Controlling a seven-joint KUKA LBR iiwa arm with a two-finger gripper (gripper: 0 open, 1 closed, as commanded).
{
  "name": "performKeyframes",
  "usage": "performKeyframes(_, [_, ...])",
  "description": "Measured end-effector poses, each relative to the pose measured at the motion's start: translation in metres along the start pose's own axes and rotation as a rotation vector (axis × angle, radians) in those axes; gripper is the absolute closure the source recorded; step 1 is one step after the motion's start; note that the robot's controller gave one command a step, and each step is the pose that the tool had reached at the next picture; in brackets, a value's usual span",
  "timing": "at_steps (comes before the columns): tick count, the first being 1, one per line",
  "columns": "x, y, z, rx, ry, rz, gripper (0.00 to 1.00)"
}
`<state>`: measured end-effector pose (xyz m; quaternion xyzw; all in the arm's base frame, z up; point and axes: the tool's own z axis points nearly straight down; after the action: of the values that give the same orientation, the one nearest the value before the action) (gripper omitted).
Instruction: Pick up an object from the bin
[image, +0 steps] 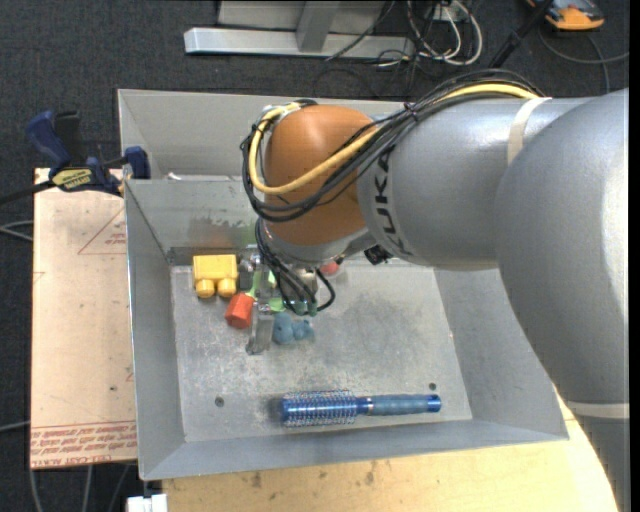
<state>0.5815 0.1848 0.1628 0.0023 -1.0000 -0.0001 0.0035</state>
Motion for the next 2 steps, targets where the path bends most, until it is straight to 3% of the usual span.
performKeyframes(1, [-0.0652,-0.0515,0.0908,0.001,-0.009,-0.13,0.0])
performKeyframes(2, [-0.0652,-0.0482,0.0866,-0.002,-0.011,-0.132,1.0])
